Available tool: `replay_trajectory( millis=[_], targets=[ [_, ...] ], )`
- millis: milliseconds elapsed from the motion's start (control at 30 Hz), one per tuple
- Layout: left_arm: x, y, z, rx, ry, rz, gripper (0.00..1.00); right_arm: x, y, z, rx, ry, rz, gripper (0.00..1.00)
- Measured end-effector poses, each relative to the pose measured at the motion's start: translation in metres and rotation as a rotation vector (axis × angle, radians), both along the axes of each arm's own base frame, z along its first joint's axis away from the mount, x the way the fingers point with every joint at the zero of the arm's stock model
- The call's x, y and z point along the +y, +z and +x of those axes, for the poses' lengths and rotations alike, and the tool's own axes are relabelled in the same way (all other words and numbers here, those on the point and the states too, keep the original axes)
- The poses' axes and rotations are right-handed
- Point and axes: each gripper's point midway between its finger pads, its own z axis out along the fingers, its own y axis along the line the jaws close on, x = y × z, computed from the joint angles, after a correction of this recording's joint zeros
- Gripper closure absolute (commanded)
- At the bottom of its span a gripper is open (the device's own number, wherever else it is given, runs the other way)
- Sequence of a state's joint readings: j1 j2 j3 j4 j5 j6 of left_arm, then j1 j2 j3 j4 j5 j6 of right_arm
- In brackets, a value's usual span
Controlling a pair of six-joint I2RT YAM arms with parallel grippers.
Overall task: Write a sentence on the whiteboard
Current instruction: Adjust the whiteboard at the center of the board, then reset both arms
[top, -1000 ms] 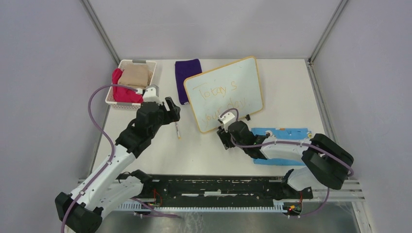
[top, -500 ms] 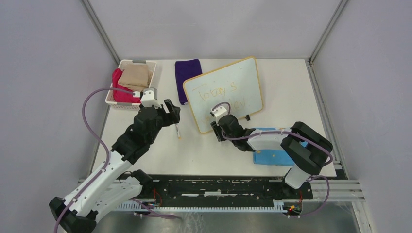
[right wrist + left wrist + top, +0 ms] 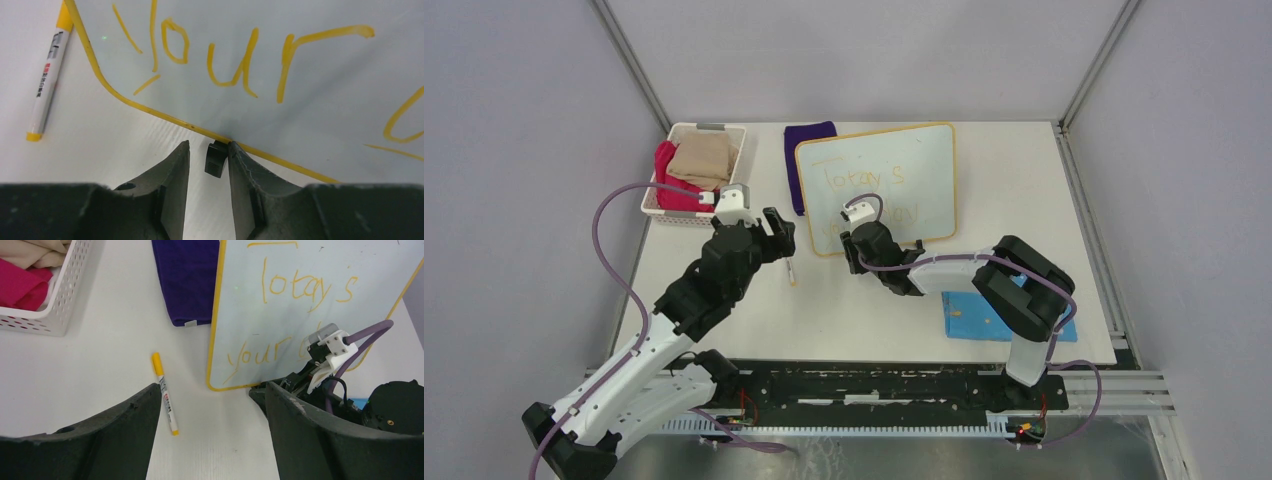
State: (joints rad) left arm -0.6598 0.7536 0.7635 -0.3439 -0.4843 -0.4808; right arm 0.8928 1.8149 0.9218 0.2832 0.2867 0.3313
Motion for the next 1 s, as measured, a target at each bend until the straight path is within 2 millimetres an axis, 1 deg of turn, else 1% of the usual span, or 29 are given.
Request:
replay_trajectory(
  millis=[100,267,333,400,467,533,700,800,900,1000],
  targets=[
    [0.001,0.0,0.0,-0.002,0.007,0.004,0.18,0.007,0.0,0.006,0.003,-0.016,0.016,0.56],
    [0.003,0.0,0.0,-0.003,0.021,0.013,0.18,0.013,0.003,0.007,0.005,-0.02,0.044,0.39],
    [0.003,0.0,-0.001,-0.005,0.022,0.013,0.18,0.009,0.006,0.002,0.0,-0.015,0.054,0.34],
    [0.003,0.001,-0.001,-0.008,0.02,0.012,0.18,0.002,0.012,-0.005,-0.004,-0.006,0.06,0.3],
    [0.003,0.002,-0.001,-0.011,0.019,0.013,0.18,-0.006,0.027,-0.015,-0.024,0.01,0.076,0.27],
    [0.004,0.002,-0.001,-0.012,0.02,0.013,0.18,-0.013,0.049,-0.022,-0.06,0.025,0.103,0.25],
    [0.001,0.001,-0.002,-0.011,0.01,0.013,0.17,-0.038,0.112,-0.04,-0.19,0.046,0.186,0.23],
    [-0.003,-0.003,0.0,0.003,0.0,0.022,0.17,-0.054,0.14,-0.045,-0.259,0.034,0.208,0.21],
    [-0.009,-0.011,0.001,0.027,-0.031,0.042,0.17,-0.075,0.157,-0.049,-0.31,-0.004,0.209,0.2],
    [-0.021,-0.015,-0.002,0.039,-0.093,0.059,0.16,-0.101,0.162,-0.053,-0.343,-0.079,0.193,0.19]
  ],
)
